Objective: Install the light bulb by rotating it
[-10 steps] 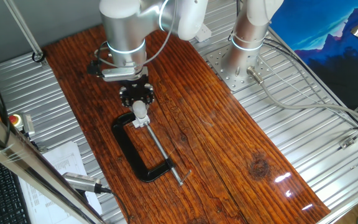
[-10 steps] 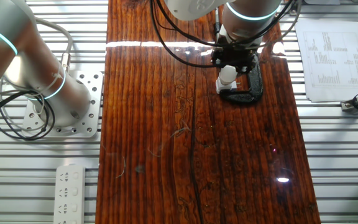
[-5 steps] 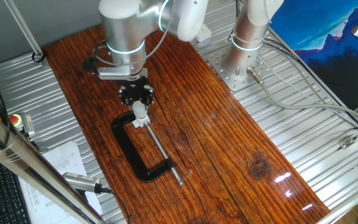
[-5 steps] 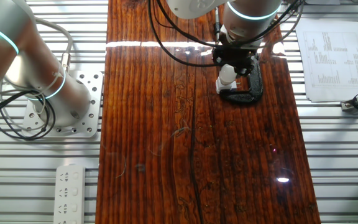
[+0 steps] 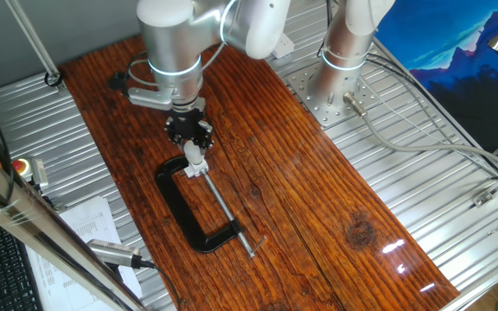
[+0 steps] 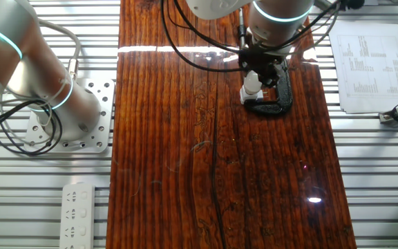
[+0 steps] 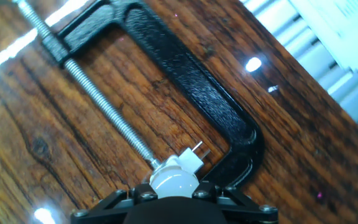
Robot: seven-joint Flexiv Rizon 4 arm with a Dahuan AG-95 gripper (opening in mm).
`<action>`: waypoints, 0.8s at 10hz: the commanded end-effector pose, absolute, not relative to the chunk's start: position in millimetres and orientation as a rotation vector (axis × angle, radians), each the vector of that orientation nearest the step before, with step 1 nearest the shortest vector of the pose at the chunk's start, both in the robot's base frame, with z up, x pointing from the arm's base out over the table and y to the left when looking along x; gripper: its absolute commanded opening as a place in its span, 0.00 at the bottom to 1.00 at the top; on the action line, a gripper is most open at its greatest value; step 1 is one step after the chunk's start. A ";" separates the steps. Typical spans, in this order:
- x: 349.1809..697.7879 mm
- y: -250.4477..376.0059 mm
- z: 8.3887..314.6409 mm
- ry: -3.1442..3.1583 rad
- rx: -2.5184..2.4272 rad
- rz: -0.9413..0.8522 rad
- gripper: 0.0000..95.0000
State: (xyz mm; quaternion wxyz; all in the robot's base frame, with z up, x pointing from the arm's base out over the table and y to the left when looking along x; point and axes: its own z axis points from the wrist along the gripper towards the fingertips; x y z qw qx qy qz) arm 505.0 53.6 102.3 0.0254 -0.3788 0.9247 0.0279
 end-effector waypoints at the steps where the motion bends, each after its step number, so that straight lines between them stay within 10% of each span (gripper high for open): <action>1: 504.3 53.2 102.7 2.955 -0.944 0.094 0.20; 8: 503.8 53.0 102.8 3.068 -0.540 0.062 0.20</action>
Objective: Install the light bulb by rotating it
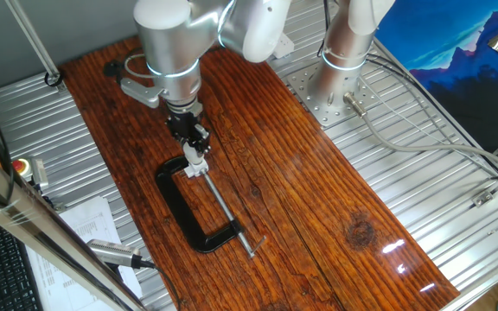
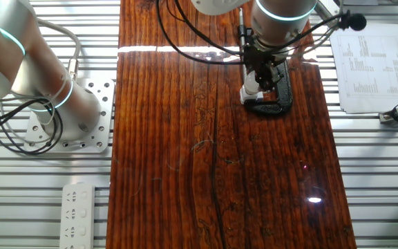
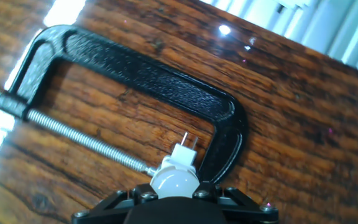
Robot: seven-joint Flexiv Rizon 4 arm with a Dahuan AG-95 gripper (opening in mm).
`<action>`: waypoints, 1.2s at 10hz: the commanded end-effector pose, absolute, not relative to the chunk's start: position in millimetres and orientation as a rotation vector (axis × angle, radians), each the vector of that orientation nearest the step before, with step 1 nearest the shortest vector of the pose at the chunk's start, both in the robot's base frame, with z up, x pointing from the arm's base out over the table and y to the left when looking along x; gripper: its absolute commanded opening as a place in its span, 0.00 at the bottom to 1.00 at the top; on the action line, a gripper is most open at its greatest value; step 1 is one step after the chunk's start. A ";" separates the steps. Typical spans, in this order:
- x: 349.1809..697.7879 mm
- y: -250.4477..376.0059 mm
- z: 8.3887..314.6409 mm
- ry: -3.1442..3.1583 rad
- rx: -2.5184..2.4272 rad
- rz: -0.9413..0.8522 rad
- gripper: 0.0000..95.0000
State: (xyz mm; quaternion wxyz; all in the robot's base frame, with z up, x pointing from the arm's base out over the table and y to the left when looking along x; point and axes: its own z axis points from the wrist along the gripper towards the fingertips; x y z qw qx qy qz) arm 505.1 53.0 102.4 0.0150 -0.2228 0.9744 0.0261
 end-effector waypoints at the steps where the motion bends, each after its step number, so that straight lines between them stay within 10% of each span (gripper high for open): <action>1: 503.8 53.0 102.9 3.073 -0.509 0.064 0.20; 8: 503.4 52.8 102.8 3.116 -0.226 0.037 0.20; 9: 503.4 52.8 102.8 3.117 -0.214 0.035 0.40; 12: 503.4 52.8 102.8 3.122 -0.125 0.042 0.40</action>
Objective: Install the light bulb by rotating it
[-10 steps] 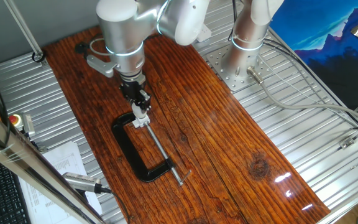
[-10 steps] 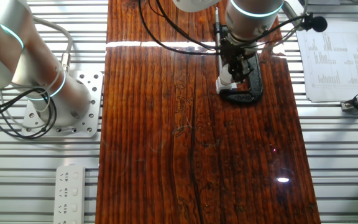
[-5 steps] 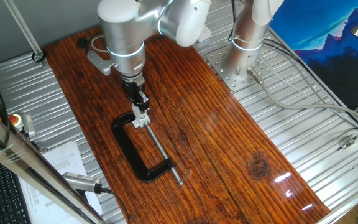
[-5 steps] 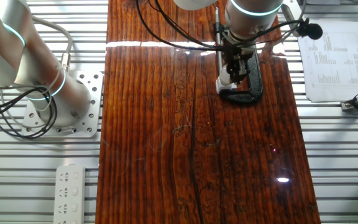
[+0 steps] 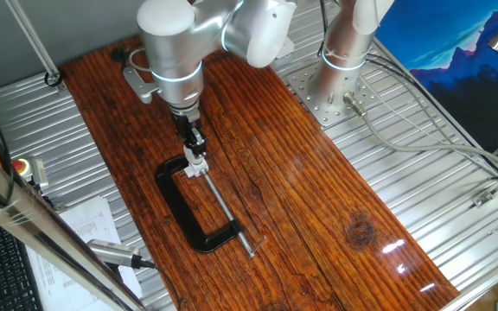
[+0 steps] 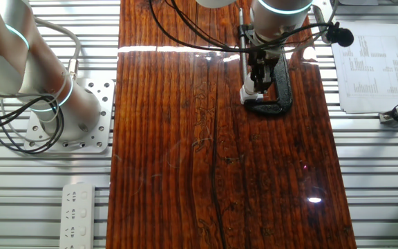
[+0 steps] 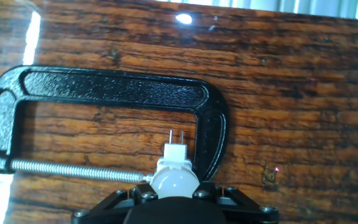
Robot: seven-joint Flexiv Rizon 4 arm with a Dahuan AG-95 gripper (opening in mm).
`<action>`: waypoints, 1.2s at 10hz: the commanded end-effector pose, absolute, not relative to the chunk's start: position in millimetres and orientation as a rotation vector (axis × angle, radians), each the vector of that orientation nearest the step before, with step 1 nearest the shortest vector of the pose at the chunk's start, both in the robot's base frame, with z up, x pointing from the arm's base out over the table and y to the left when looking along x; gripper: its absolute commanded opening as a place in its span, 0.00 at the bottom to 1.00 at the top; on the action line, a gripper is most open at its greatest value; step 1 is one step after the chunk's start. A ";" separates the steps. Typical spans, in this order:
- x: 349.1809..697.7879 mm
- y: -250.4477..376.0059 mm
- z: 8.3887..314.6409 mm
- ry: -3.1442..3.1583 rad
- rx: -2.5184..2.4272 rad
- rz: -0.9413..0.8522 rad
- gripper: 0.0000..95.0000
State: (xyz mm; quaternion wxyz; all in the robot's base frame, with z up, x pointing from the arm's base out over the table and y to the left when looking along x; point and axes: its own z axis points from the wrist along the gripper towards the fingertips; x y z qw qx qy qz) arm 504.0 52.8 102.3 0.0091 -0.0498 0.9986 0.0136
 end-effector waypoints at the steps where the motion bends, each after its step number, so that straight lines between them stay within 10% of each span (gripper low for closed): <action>1: 503.4 52.8 102.8 3.122 -0.088 0.047 0.40; 11: 503.1 53.2 103.8 3.120 0.346 0.064 0.40; 12: 503.1 53.2 103.6 3.119 0.359 0.058 0.60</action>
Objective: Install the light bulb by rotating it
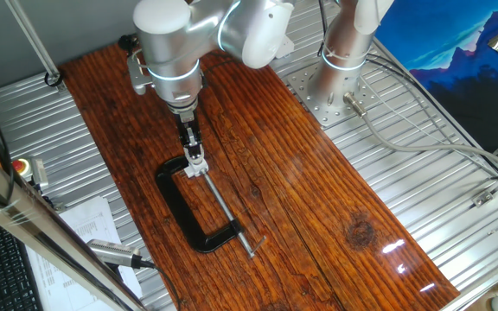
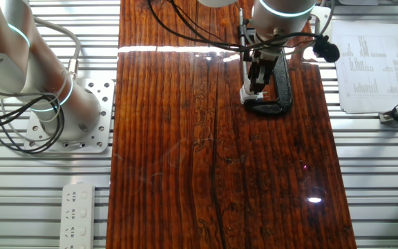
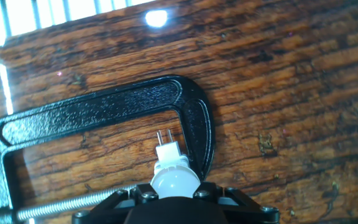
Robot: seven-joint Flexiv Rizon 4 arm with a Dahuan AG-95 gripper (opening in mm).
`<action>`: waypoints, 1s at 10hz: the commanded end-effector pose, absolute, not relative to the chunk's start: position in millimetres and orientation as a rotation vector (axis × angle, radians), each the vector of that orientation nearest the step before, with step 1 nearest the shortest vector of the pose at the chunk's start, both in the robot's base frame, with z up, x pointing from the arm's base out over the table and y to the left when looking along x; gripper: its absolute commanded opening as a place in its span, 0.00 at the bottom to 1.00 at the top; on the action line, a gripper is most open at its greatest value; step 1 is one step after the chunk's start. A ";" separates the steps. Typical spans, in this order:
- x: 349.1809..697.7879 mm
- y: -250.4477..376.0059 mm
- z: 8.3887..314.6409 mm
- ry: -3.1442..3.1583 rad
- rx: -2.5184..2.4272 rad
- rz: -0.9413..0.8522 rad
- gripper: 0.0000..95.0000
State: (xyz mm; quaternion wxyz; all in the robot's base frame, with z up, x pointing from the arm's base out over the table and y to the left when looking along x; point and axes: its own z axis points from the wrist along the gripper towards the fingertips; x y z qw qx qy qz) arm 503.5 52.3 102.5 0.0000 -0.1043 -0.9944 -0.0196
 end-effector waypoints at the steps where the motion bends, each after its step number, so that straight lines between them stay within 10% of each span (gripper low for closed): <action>1: 503.0 53.1 102.4 -3.122 -0.364 -0.048 0.80; 10: 506.1 56.0 115.7 -3.137 -0.020 -0.013 0.80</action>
